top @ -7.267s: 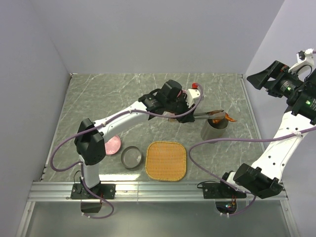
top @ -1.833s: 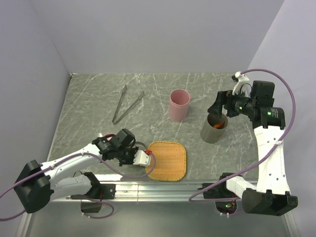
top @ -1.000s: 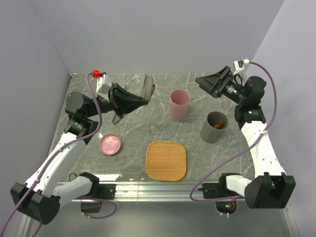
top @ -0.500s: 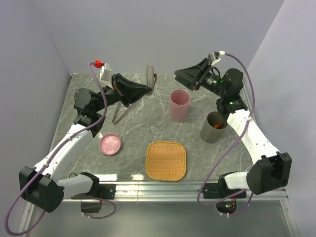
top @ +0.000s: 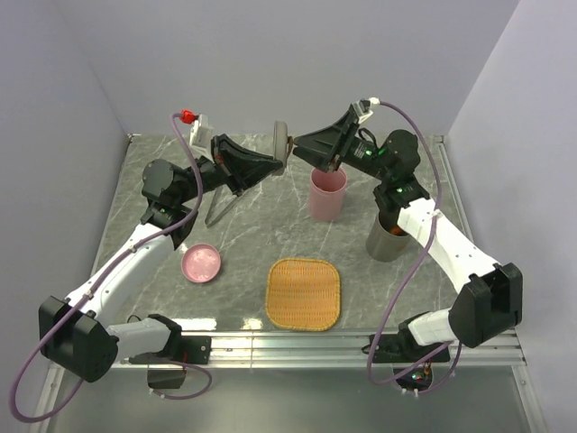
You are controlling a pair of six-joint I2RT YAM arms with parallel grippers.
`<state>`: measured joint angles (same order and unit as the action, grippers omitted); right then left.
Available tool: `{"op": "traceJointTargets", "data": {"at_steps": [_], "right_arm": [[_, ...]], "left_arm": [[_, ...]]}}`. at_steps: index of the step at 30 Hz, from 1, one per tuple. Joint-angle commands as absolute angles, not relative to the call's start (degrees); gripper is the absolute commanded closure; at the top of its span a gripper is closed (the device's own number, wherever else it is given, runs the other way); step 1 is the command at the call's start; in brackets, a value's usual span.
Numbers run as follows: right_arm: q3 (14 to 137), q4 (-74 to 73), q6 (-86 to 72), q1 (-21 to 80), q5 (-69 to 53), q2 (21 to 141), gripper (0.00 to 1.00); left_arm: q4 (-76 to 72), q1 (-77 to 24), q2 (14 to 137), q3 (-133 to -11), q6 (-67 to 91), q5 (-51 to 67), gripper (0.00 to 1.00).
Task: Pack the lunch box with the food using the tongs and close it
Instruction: Pass the lid of the lunch box from the left arm to the right
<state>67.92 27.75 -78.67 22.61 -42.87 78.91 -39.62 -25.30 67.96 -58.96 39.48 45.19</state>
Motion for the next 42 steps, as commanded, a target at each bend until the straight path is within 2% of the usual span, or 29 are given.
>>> {"op": "traceJointTargets", "data": {"at_steps": [1, 6, 10, 19, 24, 25, 34, 37, 38, 40, 42], "right_arm": [[68.5, 30.5, -78.8, 24.5, -42.4, 79.4, 0.37], [67.9, 30.9, -79.1, 25.8, -42.3, 79.7, 0.41], [67.8, 34.7, -81.9, 25.8, -43.1, 80.2, 0.5], [65.8, 40.2, -86.2, 25.8, -43.9, 80.3, 0.64], [65.2, 42.3, -88.3, 25.8, -44.0, 80.4, 0.67], [65.1, 42.9, -88.8, 25.8, -44.3, 80.4, 0.74], [65.7, 42.1, -85.5, 24.3, -45.3, 79.1, 1.0], [66.5, 39.1, -82.5, 22.7, -45.9, 78.1, 1.0], [66.4, 38.5, -81.9, 21.9, -45.9, 77.9, 1.0], [66.2, 37.3, -80.1, 19.9, -46.4, 76.6, 1.0], [67.4, 31.7, -74.8, 18.2, -47.6, 75.7, 1.0]], "left_arm": [[-42.0, -25.8, 67.9, -61.4, 38.4, 45.5, 0.99], [-41.8, -26.1, 68.0, -61.5, 38.6, 45.9, 0.99], [-42.0, -26.5, 68.0, -61.2, 38.6, 46.2, 0.99], [-42.3, -27.2, 68.3, -61.0, 38.8, 47.0, 1.0], [-42.3, -27.6, 68.6, -61.2, 39.1, 47.6, 0.99], [-42.3, -27.8, 68.6, -61.2, 39.1, 47.7, 1.0], [-39.0, -28.1, 68.6, -61.7, 38.2, 47.2, 0.98], [-36.9, -28.1, 68.3, -62.0, 37.7, 46.5, 0.82], [-36.2, -28.1, 68.2, -62.1, 37.0, 46.3, 0.69], [-34.1, -28.1, 67.7, -62.6, 36.3, 46.0, 0.61], [-32.0, -28.0, 67.1, -63.4, 34.4, 45.7, 0.46]]}}
